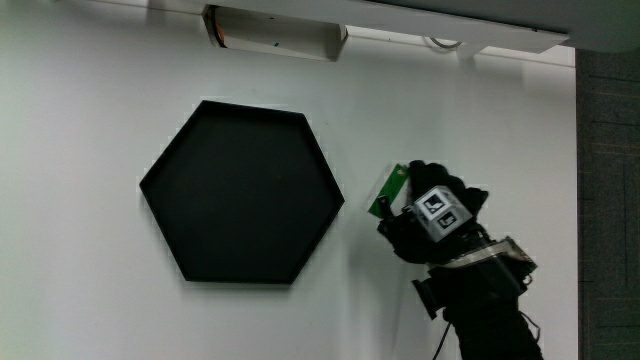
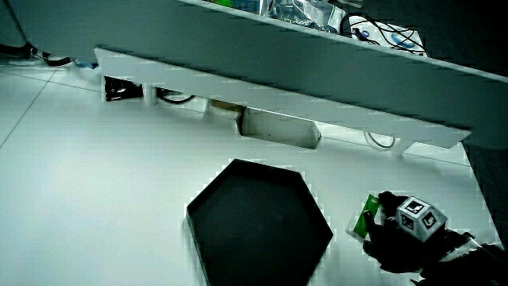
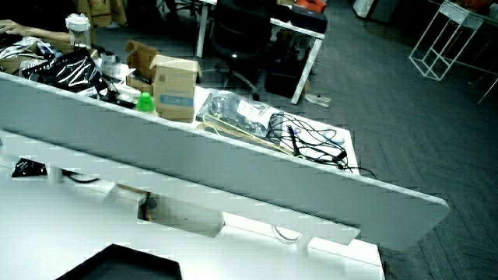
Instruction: Place medicine on desk
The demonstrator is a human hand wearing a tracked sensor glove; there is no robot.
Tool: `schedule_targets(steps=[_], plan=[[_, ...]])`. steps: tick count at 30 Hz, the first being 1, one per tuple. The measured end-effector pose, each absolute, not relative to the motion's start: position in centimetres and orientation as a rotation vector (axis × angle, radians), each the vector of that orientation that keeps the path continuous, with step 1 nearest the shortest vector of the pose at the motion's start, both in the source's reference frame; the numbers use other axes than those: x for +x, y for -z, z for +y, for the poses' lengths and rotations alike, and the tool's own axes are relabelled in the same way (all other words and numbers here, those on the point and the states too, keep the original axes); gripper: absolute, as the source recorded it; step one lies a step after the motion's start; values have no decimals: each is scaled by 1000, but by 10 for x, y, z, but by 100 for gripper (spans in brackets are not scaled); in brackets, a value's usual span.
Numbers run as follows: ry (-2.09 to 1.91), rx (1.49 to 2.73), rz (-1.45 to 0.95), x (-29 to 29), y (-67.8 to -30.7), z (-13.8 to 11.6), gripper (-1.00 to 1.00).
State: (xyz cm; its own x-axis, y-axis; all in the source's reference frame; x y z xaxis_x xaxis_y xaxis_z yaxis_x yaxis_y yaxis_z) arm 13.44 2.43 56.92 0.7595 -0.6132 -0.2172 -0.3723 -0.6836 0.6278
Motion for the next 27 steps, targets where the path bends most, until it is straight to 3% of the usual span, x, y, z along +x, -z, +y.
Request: schedule_targets(steps=[4,7,15,20,27], plan=[[567,2388,-661,160,-574,15,0],[485,2431,-619,170,-555,6,0],[456,2364,-506,195,-574,-8,0],[456,2267,-407,216,-605,-9,0],[437,2211,-358,234,-608,-7,0]])
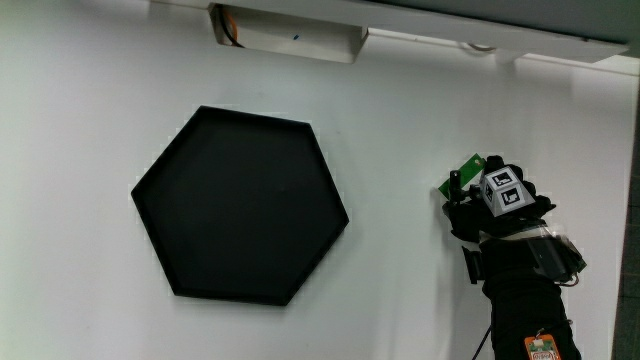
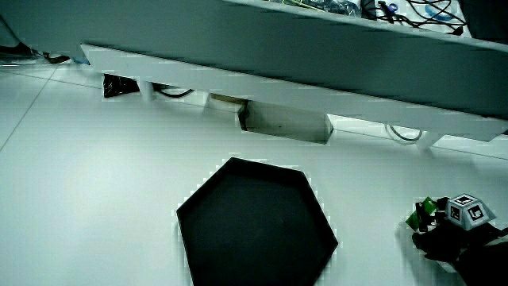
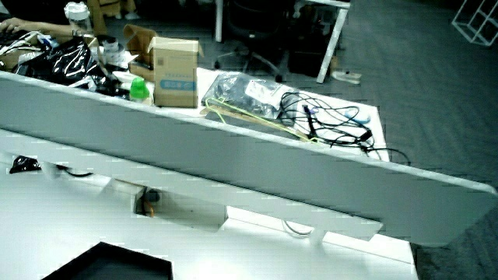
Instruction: Place medicine on desk
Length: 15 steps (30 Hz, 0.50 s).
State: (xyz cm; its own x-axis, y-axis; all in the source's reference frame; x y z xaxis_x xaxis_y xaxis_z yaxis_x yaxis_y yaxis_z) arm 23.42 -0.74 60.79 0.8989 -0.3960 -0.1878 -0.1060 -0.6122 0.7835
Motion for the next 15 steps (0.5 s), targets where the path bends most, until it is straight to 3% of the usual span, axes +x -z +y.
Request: schedule_targets(steps=[13,15], plan=[[432,2168,-300,238,-619,-10,0],[429,2160,-279,246,-627,-4,-15]])
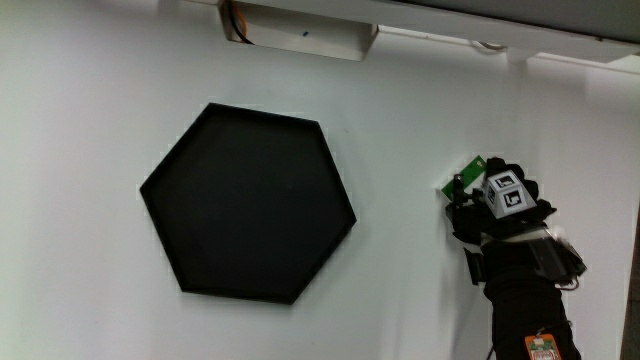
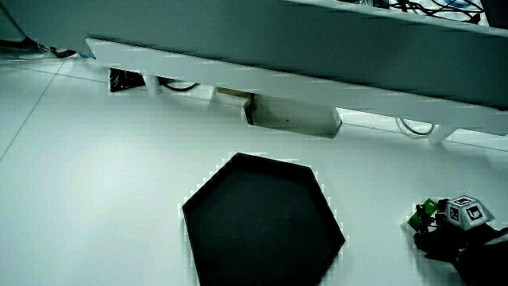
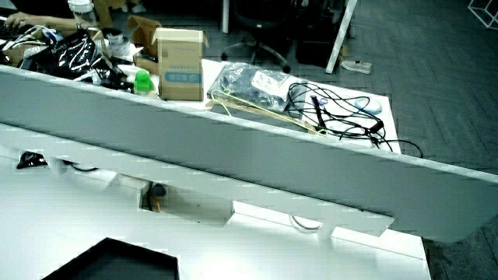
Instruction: Place medicine on desk
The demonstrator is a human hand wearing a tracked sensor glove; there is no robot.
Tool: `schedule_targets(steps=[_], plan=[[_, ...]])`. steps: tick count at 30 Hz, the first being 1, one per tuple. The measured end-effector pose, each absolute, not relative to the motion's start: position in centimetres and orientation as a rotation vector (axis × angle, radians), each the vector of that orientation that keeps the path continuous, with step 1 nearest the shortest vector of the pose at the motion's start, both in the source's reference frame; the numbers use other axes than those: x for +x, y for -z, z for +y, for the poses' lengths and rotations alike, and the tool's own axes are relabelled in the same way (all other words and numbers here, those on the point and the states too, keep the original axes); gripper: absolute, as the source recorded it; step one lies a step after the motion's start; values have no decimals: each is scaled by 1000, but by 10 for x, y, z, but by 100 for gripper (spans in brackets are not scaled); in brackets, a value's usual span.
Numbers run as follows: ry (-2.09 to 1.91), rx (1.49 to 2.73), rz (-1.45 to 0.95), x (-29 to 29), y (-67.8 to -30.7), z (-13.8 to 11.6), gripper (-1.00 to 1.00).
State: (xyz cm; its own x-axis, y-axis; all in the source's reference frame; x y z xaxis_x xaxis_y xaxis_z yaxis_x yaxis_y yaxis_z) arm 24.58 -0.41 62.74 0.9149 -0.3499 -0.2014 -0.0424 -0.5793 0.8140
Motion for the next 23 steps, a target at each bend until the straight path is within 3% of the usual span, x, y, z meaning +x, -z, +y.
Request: schedule_targets(steps=[5,8,10,11,23], plan=[[370,2227,-254,259,-625,10,-54],[352,2354,-269,259,-616,21,-77],[248,2216,-229,251,-594,29,-92],[249,2283,-247,253,-597,35,-100],[90,2455,-256,248,-575,102,-100]])
